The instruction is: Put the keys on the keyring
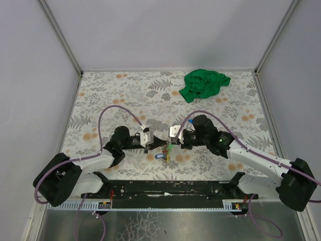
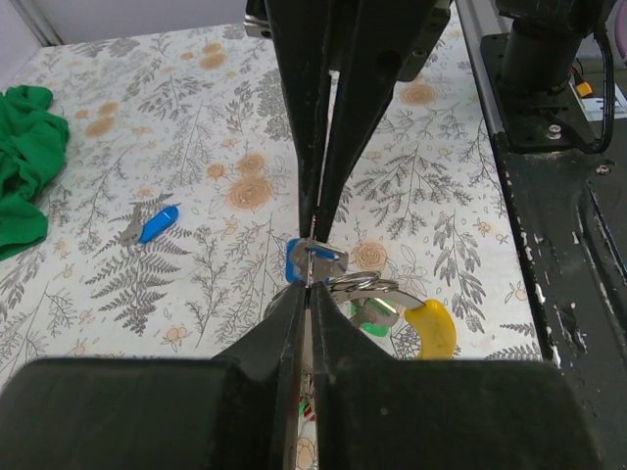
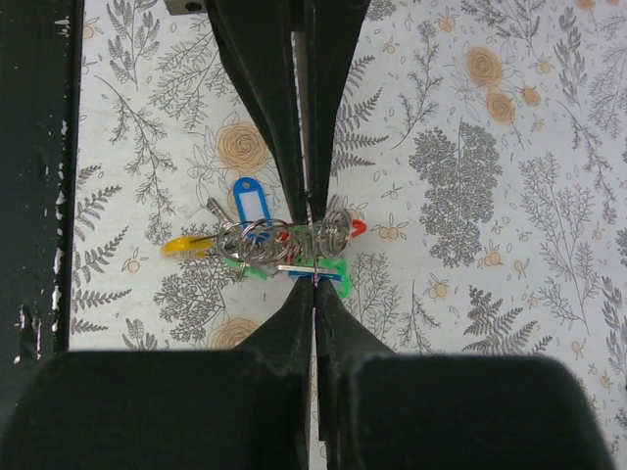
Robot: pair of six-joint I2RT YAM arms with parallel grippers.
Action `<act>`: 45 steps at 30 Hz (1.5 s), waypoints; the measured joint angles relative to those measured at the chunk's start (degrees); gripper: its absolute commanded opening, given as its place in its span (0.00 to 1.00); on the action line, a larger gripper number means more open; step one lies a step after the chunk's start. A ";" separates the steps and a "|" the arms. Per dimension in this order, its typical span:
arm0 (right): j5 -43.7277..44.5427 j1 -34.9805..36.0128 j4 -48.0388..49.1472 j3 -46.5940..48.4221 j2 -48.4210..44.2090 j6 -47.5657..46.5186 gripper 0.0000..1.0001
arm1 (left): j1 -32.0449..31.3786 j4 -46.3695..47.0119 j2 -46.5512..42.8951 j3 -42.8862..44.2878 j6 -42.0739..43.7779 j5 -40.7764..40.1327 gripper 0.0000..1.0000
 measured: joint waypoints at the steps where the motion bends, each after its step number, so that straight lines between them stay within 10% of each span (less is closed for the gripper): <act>1: 0.57 0.22 0.22 0.00 0.00 0.00 0.00 | 0.00 0.00 0.31 0.00 0.09 0.20 0.00; 45: 6.25 4.00 -0.66 0.00 0.52 -1.03 0.00 | 0.00 -0.04 1.11 0.00 0.44 0.66 0.00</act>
